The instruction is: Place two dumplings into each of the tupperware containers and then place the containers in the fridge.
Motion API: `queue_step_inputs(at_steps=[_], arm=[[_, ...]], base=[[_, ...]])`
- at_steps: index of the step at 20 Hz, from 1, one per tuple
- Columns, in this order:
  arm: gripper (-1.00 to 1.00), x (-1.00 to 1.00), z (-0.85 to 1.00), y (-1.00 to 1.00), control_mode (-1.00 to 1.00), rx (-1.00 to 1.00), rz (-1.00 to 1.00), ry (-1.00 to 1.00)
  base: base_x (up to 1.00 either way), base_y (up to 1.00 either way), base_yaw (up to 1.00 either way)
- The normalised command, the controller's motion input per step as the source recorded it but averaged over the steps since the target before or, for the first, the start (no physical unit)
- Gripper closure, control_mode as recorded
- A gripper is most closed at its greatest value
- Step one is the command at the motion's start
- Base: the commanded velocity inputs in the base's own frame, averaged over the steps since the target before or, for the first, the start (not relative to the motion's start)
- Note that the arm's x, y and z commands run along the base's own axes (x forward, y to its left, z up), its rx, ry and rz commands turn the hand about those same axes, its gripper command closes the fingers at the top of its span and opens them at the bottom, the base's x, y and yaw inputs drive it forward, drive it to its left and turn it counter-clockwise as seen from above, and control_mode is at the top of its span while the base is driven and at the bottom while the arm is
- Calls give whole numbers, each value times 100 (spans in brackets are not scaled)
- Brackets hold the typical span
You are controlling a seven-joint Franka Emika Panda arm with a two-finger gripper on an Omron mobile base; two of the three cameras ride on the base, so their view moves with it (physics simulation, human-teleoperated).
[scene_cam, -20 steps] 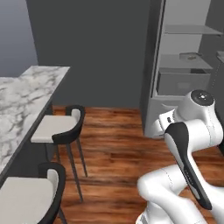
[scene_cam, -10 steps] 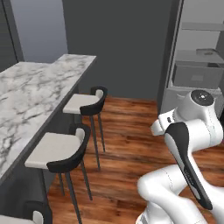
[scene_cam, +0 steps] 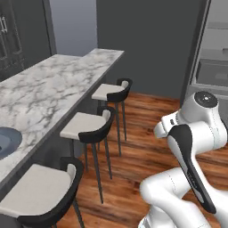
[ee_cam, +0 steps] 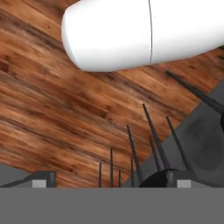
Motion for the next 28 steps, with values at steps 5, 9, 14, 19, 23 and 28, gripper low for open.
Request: queue_step_inputs(at_steps=[5,9,14,19,23,28], arm=[[-100,0,0,0,100,0,0,0],[-100,0,0,0,100,0,0,0],[-100,0,0,0,100,0,0,0],[-100,0,0,0,100,0,0,0],[-100,0,0,0,100,0,0,0],[-100,0,0,0,100,0,0,0]], base=[[-48,36,31],[-21,38,31],[-10,35,34],[0,33,40],[-5,35,31],[0,47,36]])
